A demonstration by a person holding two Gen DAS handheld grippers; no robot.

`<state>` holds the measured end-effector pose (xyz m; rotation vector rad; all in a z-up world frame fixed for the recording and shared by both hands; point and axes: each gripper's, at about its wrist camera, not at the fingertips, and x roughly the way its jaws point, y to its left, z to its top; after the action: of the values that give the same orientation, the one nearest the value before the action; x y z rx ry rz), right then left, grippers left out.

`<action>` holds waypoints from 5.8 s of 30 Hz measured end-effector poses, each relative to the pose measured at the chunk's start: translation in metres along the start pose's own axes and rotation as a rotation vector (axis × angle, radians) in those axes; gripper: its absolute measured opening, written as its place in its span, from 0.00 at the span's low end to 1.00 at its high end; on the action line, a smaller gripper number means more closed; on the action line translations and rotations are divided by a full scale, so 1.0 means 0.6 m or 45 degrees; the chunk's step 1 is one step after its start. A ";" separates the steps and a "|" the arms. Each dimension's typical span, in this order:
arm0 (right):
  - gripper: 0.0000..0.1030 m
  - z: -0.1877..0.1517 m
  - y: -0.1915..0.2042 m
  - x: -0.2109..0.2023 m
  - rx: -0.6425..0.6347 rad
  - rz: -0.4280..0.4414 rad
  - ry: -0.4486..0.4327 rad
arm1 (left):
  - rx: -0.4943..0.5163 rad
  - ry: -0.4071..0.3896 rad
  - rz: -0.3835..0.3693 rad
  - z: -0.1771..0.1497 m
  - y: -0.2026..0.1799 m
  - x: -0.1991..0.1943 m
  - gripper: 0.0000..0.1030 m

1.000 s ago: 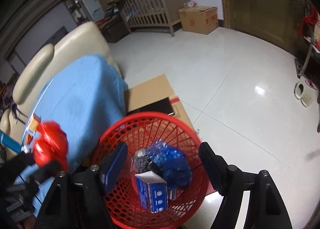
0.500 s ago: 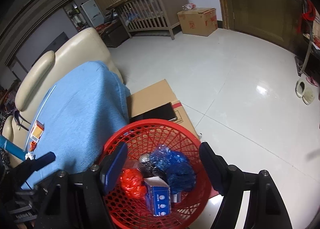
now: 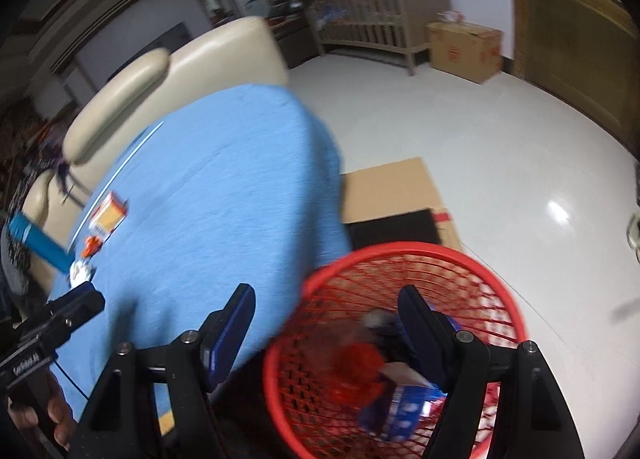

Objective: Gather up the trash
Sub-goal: 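Move both empty tools back toward the table, then grasp the white tissue with the left tool while the right tool grasps the red-and-white medicine box, then carry the white tissue and red-and-white box over the red basket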

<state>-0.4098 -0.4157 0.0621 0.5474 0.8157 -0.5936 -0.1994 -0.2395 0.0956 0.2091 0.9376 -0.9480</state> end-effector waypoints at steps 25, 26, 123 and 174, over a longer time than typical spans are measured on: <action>0.75 0.008 0.230 0.068 -0.290 0.157 0.091 | -0.290 -0.012 0.493 0.024 0.345 0.040 0.61; 0.75 0.008 0.233 0.070 -0.292 0.159 0.093 | -0.293 0.005 0.494 0.022 0.349 0.046 0.47; 0.56 0.031 0.302 0.104 -0.289 0.208 -0.024 | -0.293 -0.069 0.397 -0.060 0.210 -0.053 0.30; 0.56 -0.082 -0.122 -0.034 0.105 -0.145 -0.018 | 0.421 0.030 0.002 -0.008 -0.239 0.042 0.30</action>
<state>-0.4948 -0.4300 0.0343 0.5744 0.8156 -0.7372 -0.3066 -0.3379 0.1063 0.5016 0.7980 -1.0983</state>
